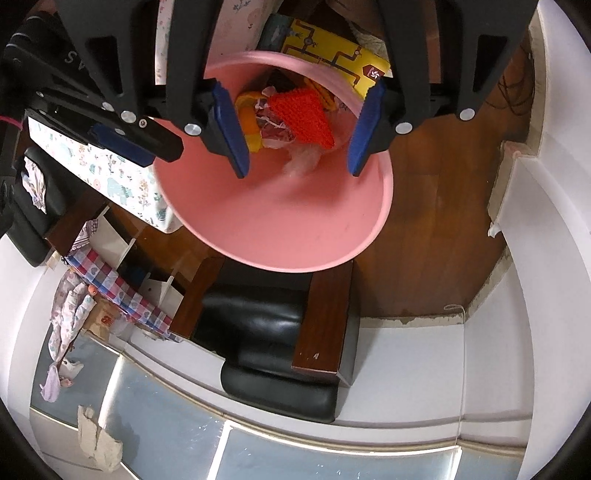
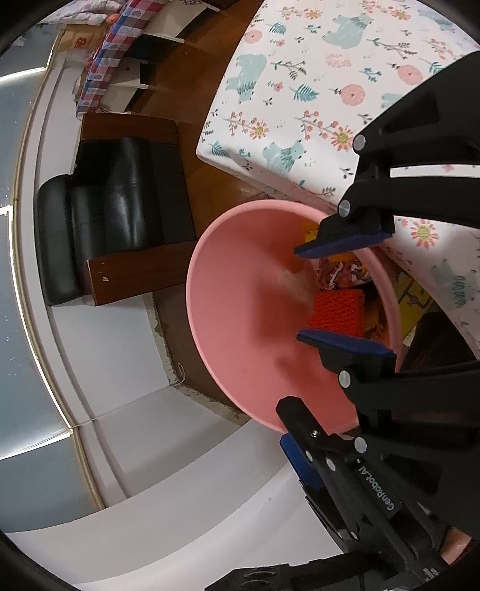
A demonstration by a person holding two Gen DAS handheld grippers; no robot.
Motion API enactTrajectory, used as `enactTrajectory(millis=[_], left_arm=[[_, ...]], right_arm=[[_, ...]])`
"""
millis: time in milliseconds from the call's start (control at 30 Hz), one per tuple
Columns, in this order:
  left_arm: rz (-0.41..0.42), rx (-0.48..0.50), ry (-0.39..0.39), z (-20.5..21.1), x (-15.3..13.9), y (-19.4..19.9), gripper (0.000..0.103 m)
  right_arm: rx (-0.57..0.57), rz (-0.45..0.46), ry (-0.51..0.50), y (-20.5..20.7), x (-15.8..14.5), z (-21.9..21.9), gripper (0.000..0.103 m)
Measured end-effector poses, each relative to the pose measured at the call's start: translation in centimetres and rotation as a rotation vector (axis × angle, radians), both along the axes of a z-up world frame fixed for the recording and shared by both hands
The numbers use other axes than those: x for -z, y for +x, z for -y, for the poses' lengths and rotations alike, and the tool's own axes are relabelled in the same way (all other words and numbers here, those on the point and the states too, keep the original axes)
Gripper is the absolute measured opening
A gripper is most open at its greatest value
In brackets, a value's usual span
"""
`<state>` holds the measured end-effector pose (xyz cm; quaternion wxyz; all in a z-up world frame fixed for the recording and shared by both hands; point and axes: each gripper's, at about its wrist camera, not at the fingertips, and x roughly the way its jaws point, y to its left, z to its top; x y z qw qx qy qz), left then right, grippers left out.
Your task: Collect trash
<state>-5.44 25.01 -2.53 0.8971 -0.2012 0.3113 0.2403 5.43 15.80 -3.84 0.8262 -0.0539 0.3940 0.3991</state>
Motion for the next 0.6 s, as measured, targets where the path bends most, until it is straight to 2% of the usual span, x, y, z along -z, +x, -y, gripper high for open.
enactTrajectory(millis=[267,367,600], left_arm=[[0.009,0.028,0.031,1.9,-2.0,-1.4,0.056],[0.014,0.038,0.044,2.8,-2.7,-2.1,0.061],[0.033,0.040,0.077,5.4,-4.6,-3.9,0.065]], right_arm=[[0.018,0.061,0.027,-2.2,-1.7,2.6,0.042],[0.026,0.087,0.043,-3.1,-2.3,3.7,0.051],[0.036,0.163,0.052,-5.7,-3.6,6.0,0.052]])
